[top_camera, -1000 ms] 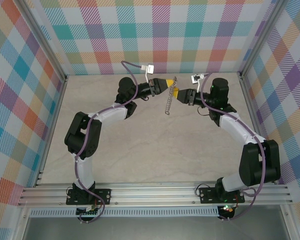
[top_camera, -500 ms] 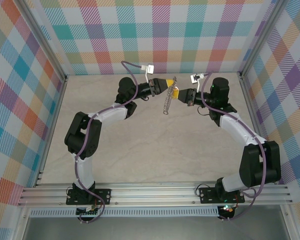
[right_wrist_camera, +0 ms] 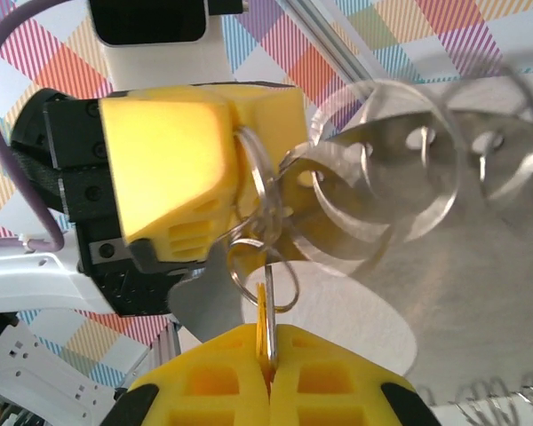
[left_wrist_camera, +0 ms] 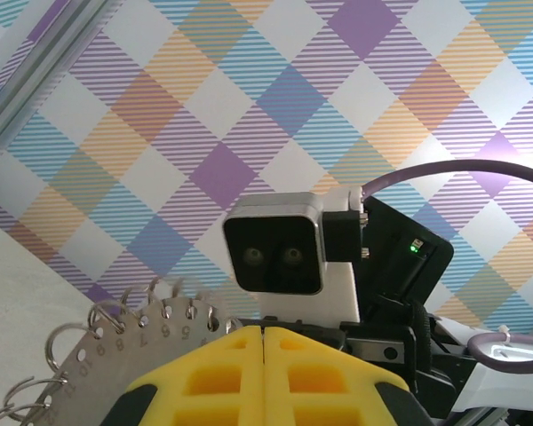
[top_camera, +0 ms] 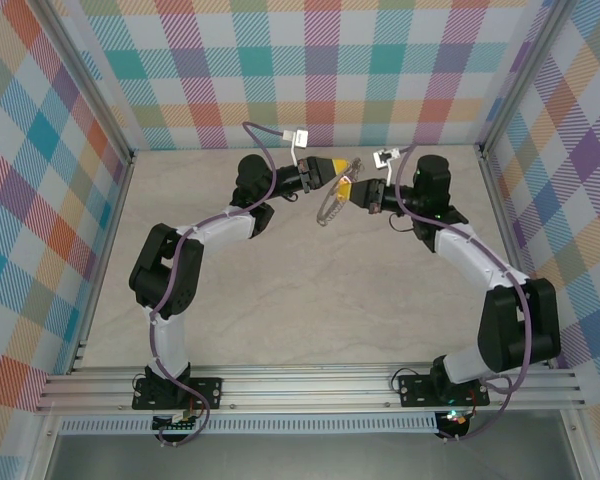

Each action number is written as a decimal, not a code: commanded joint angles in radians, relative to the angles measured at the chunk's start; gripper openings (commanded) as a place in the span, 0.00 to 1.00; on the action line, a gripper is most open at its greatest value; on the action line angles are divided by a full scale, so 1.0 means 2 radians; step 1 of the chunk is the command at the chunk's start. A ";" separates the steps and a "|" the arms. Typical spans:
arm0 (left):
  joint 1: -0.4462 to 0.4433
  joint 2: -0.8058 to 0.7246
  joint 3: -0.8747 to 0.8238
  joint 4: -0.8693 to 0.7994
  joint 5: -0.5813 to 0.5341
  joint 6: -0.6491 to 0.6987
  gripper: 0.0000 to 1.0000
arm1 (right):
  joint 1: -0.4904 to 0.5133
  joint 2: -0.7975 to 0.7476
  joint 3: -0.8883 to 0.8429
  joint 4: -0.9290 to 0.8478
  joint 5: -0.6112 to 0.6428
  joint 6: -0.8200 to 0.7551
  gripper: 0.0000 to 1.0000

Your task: Put the keys on the keyring

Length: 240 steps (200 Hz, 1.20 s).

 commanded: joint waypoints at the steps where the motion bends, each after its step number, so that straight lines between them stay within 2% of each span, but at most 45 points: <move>1: -0.005 -0.004 0.013 0.047 -0.011 -0.005 0.00 | 0.011 0.018 0.022 0.010 -0.007 0.006 0.00; 59: -0.005 -0.003 0.014 0.047 -0.009 -0.005 0.00 | 0.012 0.014 0.031 -0.010 0.004 -0.003 0.00; 93: -0.005 -0.004 0.013 0.047 -0.009 -0.006 0.00 | 0.009 -0.021 0.015 -0.056 0.025 -0.027 0.29; 121: -0.005 -0.003 0.013 0.053 -0.008 -0.011 0.00 | -0.006 -0.069 -0.017 -0.068 0.030 -0.035 0.43; 145: -0.005 -0.001 0.012 0.061 -0.010 -0.018 0.00 | -0.030 -0.113 -0.049 -0.052 0.028 -0.023 0.45; 175: -0.005 0.005 0.016 0.077 -0.012 -0.034 0.00 | -0.040 -0.143 -0.052 -0.050 0.068 -0.011 0.45; 207: -0.005 0.013 0.020 0.095 -0.014 -0.052 0.00 | -0.039 -0.131 -0.039 -0.013 0.108 0.022 0.41; 240: -0.005 0.019 0.023 0.107 -0.016 -0.065 0.00 | -0.040 -0.091 -0.023 0.052 0.092 0.063 0.37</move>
